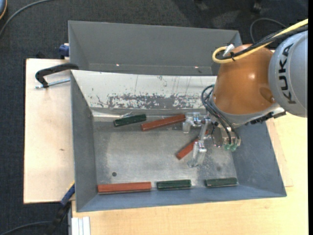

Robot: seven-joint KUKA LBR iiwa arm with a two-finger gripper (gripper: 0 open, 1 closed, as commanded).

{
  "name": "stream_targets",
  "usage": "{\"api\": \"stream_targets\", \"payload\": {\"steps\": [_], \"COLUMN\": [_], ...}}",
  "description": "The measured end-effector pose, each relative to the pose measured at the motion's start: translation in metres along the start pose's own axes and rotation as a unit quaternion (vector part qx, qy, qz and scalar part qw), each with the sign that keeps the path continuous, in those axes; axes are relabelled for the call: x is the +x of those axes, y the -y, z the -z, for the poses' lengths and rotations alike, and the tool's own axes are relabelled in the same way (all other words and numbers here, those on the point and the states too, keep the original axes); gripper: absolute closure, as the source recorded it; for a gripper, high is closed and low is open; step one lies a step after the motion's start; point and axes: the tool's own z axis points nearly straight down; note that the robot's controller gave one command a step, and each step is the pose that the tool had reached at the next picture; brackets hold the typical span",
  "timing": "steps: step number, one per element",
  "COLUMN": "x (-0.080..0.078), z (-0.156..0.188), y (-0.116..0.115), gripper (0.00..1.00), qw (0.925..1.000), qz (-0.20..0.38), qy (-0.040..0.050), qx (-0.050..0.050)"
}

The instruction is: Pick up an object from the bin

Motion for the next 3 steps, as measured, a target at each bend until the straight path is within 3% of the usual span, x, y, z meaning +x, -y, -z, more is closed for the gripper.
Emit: {"api": "stream_targets", "payload": {"steps": [1,2,3], "x": [0.015,-0.010,0.000], "z": [-0.121,-0.124,-0.056], "y": [0.064,0.060,0.098], "gripper": [0.00,0.00,0.00], "qw": [0.9887,0.9751,0.8574], "qz": [0.150,0.222,0.515], "qy": [-0.0028,0.0025,0.0029], "qx": [0.000,0.001,0.002]}}
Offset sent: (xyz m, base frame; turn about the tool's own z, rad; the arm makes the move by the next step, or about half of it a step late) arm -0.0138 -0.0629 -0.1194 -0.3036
